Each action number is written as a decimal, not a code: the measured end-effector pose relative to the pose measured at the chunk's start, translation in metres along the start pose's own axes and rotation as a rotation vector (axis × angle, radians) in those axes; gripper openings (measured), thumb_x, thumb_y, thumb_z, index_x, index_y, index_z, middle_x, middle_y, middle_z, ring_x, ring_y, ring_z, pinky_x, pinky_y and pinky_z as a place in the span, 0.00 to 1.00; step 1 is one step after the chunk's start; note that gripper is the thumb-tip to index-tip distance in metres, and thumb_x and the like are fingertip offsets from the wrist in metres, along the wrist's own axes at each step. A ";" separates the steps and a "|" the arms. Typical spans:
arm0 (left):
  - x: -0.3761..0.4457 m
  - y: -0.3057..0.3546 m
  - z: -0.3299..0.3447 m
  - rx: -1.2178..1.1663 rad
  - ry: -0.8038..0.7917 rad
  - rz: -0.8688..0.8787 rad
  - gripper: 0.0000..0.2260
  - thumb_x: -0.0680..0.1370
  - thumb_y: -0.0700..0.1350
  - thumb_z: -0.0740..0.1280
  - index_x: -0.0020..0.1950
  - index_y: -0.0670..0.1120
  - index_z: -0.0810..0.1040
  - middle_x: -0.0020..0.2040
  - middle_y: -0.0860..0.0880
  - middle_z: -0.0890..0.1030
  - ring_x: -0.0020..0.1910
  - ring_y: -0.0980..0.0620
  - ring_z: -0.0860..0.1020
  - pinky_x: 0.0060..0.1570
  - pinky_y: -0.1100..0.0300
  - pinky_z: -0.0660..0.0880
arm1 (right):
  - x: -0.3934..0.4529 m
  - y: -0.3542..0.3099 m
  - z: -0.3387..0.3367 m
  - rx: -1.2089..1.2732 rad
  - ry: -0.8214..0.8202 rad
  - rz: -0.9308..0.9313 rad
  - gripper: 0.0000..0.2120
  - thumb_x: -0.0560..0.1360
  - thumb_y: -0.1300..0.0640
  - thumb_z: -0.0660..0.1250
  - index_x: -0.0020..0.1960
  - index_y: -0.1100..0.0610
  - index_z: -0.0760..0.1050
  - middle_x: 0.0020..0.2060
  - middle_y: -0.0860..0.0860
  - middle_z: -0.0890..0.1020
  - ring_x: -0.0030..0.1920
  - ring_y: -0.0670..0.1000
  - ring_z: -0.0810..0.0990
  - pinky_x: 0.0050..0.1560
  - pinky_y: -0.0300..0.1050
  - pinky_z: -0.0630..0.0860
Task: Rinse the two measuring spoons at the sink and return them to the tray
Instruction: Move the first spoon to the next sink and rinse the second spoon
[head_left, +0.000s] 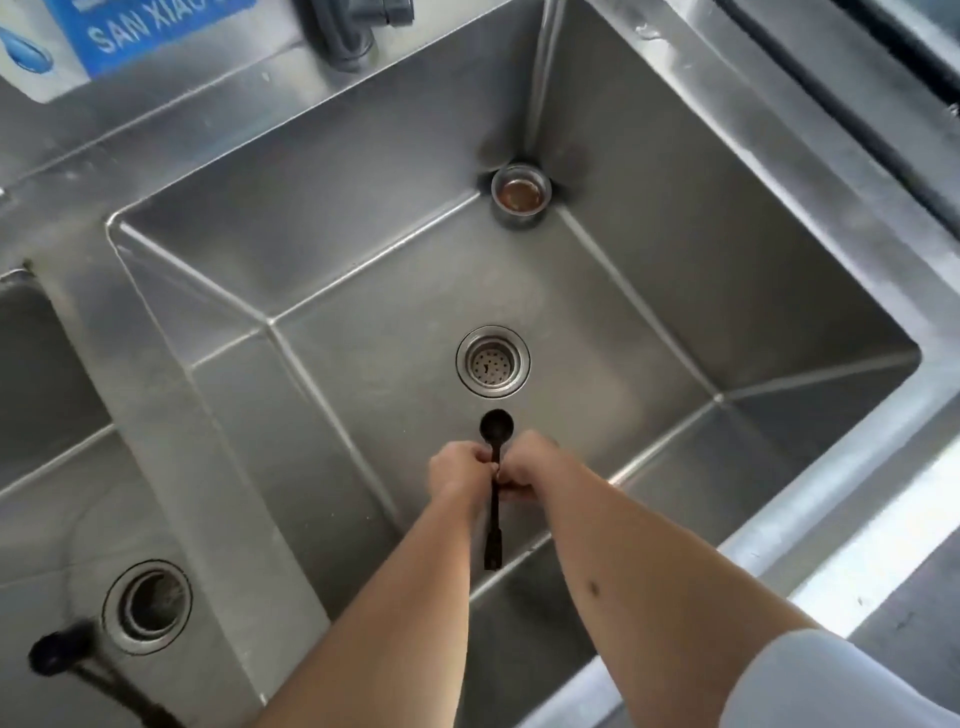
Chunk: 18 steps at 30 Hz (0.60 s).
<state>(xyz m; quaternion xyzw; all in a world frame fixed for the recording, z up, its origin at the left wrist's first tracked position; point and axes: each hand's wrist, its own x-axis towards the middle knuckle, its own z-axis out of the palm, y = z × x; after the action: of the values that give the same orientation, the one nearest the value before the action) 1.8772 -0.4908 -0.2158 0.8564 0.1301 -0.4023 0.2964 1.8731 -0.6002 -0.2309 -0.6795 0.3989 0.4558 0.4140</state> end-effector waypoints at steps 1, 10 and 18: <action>0.004 -0.002 0.003 -0.006 0.008 -0.011 0.05 0.71 0.45 0.72 0.46 0.47 0.85 0.48 0.45 0.86 0.53 0.47 0.82 0.52 0.59 0.76 | 0.006 0.000 0.002 -0.004 0.012 0.011 0.06 0.71 0.68 0.72 0.48 0.64 0.80 0.39 0.62 0.84 0.30 0.57 0.84 0.22 0.45 0.81; 0.019 -0.008 0.013 -0.009 0.056 -0.057 0.05 0.71 0.45 0.73 0.46 0.47 0.85 0.48 0.45 0.86 0.53 0.47 0.81 0.49 0.61 0.73 | 0.021 0.001 0.005 -0.032 0.069 0.072 0.08 0.69 0.66 0.75 0.38 0.63 0.76 0.28 0.58 0.81 0.17 0.52 0.78 0.15 0.39 0.74; -0.008 0.024 -0.037 0.144 0.116 0.121 0.20 0.75 0.54 0.67 0.64 0.48 0.74 0.63 0.42 0.76 0.62 0.40 0.75 0.58 0.49 0.73 | -0.050 -0.036 -0.028 -0.261 0.162 -0.138 0.15 0.72 0.51 0.70 0.51 0.62 0.78 0.39 0.58 0.82 0.36 0.58 0.84 0.38 0.48 0.82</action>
<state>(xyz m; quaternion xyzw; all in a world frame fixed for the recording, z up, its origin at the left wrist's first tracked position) 1.9053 -0.4869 -0.1817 0.9036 0.0659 -0.3415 0.2500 1.9009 -0.6060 -0.1695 -0.7877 0.3211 0.4180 0.3191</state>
